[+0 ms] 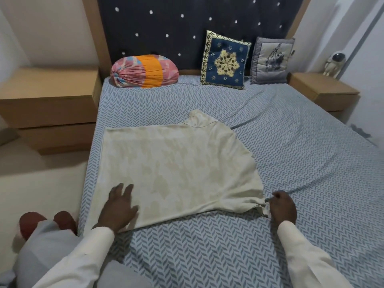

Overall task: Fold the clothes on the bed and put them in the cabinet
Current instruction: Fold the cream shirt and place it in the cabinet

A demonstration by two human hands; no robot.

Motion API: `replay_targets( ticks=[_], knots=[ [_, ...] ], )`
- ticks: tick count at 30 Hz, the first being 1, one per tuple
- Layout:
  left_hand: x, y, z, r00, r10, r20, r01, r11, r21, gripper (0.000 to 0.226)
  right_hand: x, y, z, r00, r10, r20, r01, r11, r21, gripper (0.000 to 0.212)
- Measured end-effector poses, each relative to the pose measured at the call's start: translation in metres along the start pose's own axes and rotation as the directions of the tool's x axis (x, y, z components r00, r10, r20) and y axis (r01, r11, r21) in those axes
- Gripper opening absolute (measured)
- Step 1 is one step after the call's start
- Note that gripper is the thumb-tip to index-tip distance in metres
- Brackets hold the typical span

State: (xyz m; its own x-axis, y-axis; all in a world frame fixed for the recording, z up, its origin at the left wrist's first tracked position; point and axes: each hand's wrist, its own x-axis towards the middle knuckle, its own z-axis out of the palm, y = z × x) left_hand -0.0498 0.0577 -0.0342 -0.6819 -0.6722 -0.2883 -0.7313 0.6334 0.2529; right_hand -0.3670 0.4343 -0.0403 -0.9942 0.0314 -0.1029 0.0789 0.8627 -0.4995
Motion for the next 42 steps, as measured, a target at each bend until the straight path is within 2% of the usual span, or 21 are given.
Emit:
replay_targets(
  ticks=[1,4,6,8,10,12,15,18,19,21,23,24,26,28,30,32,34,36,38,40,42],
  knots=[
    [0.007,0.009,0.004,0.999,0.042,0.025,-0.042,0.999,-0.004,0.083,0.009,-0.011,0.004,0.999,0.016,0.048,-0.019,0.998,0.052,0.017],
    [0.022,0.039,0.01,0.99,0.088,0.111,-0.091,0.996,0.017,0.086,0.026,-0.04,0.021,0.986,0.053,0.159,-0.071,0.991,0.111,0.037],
    [0.033,0.054,0.01,0.986,0.078,0.145,-0.096,0.988,0.119,0.089,0.027,-0.053,0.019,0.982,0.141,0.123,-0.163,0.969,0.186,0.034],
    [0.045,0.065,0.006,0.987,0.039,0.158,-0.074,0.972,0.221,0.096,0.035,-0.05,0.014,0.952,0.302,0.058,-0.306,0.91,0.279,0.037],
    [0.059,0.075,-0.004,0.983,-0.005,0.185,-0.04,0.97,0.24,0.106,0.045,-0.045,0.012,0.929,0.37,0.026,-0.358,0.877,0.321,0.039],
    [0.076,0.089,-0.012,0.972,-0.056,0.228,-0.007,0.964,0.264,0.116,0.059,-0.052,0.014,0.938,0.343,0.045,-0.339,0.884,0.321,0.04],
    [0.089,0.11,-0.018,0.956,-0.121,0.267,0.019,0.935,0.353,0.123,0.076,-0.077,0.016,0.967,0.177,0.185,-0.221,0.942,0.254,0.037],
    [0.106,0.124,-0.021,0.957,-0.108,0.269,-0.002,0.926,0.377,0.118,0.096,-0.086,0.015,0.928,0.21,0.307,-0.269,0.949,0.165,0.021],
    [0.112,0.126,-0.021,0.96,-0.086,0.266,-0.011,0.939,0.343,0.117,0.102,-0.083,0.013,0.928,0.199,0.315,-0.242,0.965,0.105,0.026],
    [0.126,0.131,-0.017,0.965,-0.028,0.263,-0.044,0.963,0.265,0.124,0.114,-0.063,0.012,0.94,0.187,0.286,-0.204,0.978,0.03,0.031],
    [0.138,0.135,-0.013,0.962,0.009,0.274,-0.08,0.964,0.252,0.136,0.116,-0.055,0.013,0.939,0.234,0.252,-0.264,0.96,0.089,0.017],
    [0.144,0.137,-0.01,0.96,0.014,0.281,-0.09,0.961,0.261,0.14,0.118,-0.058,0.016,0.952,0.205,0.225,-0.231,0.968,0.096,0.014],
    [0.15,0.14,-0.008,0.961,0.015,0.276,-0.097,0.954,0.284,0.148,0.124,-0.072,0.026,0.977,0.177,0.119,-0.199,0.959,0.203,0.03],
    [0.159,0.142,-0.007,0.957,0.007,0.291,-0.097,0.951,0.295,0.153,0.136,-0.086,0.04,0.991,0.105,0.088,-0.121,0.974,0.19,0.041],
    [0.163,0.144,-0.007,0.952,0.0,0.305,-0.099,0.946,0.31,0.158,0.142,-0.1,0.045,0.993,0.084,0.079,-0.094,0.988,0.126,0.027],
    [0.168,0.146,-0.006,0.952,-0.007,0.306,-0.1,0.938,0.333,0.161,0.152,-0.113,0.048,0.99,0.131,0.045,-0.136,0.98,0.148,0.017],
    [0.173,0.148,-0.003,0.955,-0.003,0.297,-0.11,0.926,0.362,0.163,0.168,-0.125,0.052,0.976,0.217,0.005,-0.215,0.962,0.168,0.035],
    [0.175,0.15,0.0,0.958,0.008,0.285,-0.123,0.913,0.389,0.165,0.182,-0.137,0.059,0.97,0.236,0.055,-0.239,0.969,0.065,0.053],
    [0.179,0.149,0.003,0.96,0.015,0.281,-0.132,0.906,0.403,0.165,0.194,-0.145,0.067,0.968,0.205,0.146,-0.202,0.979,-0.039,0.049],
    [0.179,0.149,0.005,0.959,0.024,0.282,-0.132,0.92,0.37,0.163,0.2,-0.14,0.064,0.967,0.149,0.208,-0.144,0.989,-0.041,0.038],
    [0.176,0.145,0.006,0.964,0.032,0.263,-0.121,0.935,0.332,0.161,0.209,-0.122,0.059,0.952,0.131,0.278,-0.138,0.99,0.006,0.048]
  ],
)
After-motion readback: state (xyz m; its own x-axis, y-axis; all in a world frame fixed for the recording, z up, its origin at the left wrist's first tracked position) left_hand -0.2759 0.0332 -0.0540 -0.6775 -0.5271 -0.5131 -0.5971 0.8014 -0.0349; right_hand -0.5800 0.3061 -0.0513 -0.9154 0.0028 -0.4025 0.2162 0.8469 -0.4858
